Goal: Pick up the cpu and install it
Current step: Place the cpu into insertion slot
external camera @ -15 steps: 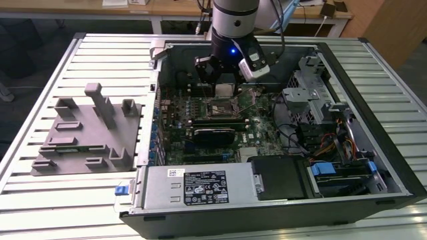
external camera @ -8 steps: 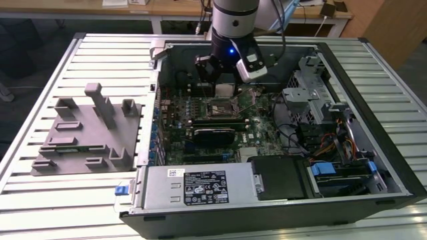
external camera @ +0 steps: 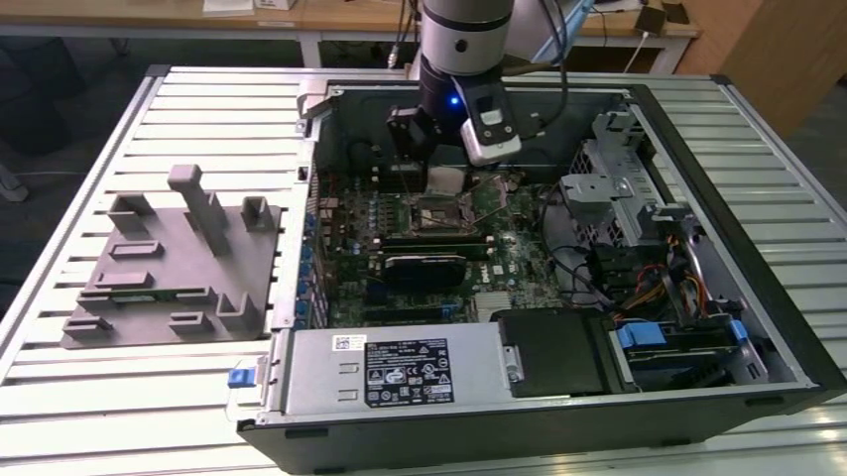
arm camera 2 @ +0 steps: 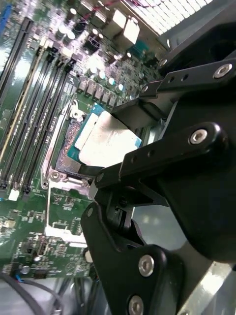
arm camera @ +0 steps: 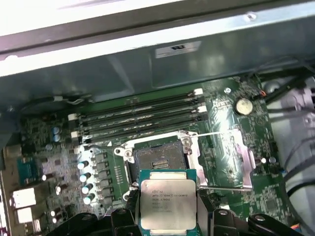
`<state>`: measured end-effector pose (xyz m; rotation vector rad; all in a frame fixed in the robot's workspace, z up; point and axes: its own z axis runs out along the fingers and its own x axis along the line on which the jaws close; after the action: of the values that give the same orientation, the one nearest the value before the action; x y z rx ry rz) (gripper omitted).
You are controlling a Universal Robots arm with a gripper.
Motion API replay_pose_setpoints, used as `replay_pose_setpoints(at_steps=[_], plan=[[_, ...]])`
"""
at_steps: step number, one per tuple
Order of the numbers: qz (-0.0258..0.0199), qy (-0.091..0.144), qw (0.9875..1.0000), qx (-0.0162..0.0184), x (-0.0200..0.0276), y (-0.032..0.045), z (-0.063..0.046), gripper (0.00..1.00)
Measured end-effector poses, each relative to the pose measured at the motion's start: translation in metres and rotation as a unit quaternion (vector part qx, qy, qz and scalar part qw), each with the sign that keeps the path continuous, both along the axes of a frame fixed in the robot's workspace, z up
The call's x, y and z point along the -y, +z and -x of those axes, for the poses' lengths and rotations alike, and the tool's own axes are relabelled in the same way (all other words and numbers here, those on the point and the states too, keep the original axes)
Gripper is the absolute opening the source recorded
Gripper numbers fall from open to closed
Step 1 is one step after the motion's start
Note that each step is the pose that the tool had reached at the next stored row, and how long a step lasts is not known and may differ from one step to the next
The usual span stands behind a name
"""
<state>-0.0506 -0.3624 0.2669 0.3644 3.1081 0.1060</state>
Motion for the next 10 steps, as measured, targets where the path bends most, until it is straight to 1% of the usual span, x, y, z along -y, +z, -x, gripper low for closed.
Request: replay_pose_setpoints(at_steps=[3,5,8,10], plan=[[0.0,-0.026,0.9997,0.0,0.0,-0.0002,0.0,0.54],[0.0001,-0.044,0.999,0.0,0.0,-0.0003,0.0,0.54],[0.0,-0.072,0.9974,0.0,0.0,-0.0005,0.0,0.54],[0.0001,-0.09,0.996,0.0,0.0,-0.0007,0.0,0.54]])
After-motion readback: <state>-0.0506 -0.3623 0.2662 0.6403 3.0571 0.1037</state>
